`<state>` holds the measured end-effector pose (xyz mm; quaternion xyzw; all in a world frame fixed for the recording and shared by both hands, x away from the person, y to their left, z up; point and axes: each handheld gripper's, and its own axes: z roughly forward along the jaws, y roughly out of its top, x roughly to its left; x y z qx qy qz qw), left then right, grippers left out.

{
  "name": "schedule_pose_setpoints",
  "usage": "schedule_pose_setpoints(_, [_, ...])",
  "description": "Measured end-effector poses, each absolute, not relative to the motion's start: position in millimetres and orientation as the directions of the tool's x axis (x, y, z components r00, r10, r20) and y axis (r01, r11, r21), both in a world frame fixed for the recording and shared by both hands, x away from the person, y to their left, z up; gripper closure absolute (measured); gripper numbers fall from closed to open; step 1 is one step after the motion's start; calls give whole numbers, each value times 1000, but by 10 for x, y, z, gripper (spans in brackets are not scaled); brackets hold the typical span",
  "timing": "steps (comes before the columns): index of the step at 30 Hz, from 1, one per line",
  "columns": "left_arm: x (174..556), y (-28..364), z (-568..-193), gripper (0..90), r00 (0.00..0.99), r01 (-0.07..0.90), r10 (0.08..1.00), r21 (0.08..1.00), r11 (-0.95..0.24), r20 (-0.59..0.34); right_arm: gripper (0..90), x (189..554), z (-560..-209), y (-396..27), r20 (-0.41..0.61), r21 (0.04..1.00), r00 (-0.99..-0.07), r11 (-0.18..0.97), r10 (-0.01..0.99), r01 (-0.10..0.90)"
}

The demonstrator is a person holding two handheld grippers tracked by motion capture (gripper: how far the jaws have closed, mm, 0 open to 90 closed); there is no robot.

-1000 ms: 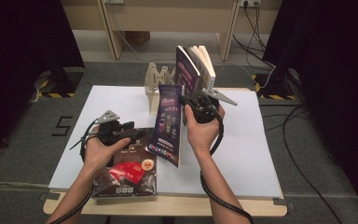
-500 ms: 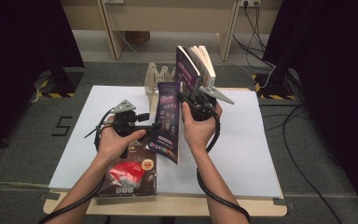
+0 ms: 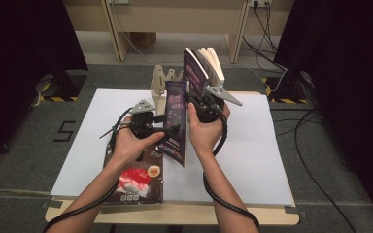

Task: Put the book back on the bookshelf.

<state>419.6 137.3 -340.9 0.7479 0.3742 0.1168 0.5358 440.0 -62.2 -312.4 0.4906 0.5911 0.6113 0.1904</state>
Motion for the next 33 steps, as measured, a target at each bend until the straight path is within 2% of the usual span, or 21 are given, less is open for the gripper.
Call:
schedule_pose_setpoints(17, [4321, 1060, -3389, 288, 689, 390, 716, 890, -235, -113, 838, 4400, -3139, -583, 350, 917, -439, -206, 828, 342])
schedule_pose_setpoints(23, [4339, 1015, -3401, 367, 694, 374, 714, 892, -254, -88, 838, 4380, -3122, -558, 333, 925, -447, -194, 830, 328])
schedule_pose_setpoints(33, [4299, 1045, -3342, 424, 686, 338, 727, 899, -279, -32, 839, 4263, -3016, -541, 300, 941, -456, -181, 838, 287])
